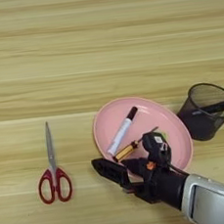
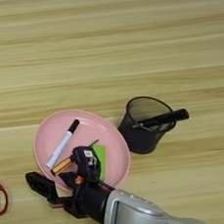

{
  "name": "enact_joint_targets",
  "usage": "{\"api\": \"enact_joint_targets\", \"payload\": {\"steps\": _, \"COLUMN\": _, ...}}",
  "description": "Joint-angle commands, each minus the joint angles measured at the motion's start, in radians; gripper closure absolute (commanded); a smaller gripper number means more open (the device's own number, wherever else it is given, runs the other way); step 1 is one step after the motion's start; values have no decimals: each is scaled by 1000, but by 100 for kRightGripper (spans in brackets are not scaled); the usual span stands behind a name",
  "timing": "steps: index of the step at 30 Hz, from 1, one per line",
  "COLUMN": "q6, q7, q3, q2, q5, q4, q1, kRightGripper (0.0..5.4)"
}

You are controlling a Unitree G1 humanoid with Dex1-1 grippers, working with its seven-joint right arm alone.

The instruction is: Move the objects on the table

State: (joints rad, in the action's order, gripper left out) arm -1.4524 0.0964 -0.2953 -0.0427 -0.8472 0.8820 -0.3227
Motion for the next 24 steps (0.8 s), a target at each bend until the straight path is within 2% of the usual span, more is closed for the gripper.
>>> {"api": "enact_joint_targets", "payload": {"steps": 1, "q6": 59, "q7": 4, "q3": 3, "q2": -18, "q5": -6, "q4": 38, "q1": 23, "kRightGripper": 4}}
{"api": "enact_joint_targets", "payload": {"steps": 17, "q6": 80, "q7": -5, "q3": 6, "q2": -28, "q5": -7, "q4": 96, "q1": 19, "kRightGripper": 4}}
{"api": "enact_joint_targets", "payload": {"steps": 24, "q6": 180, "q7": -4, "q3": 49, "q2": -87, "q5": 69, "q4": 96, "q1": 12, "kRightGripper": 4}}
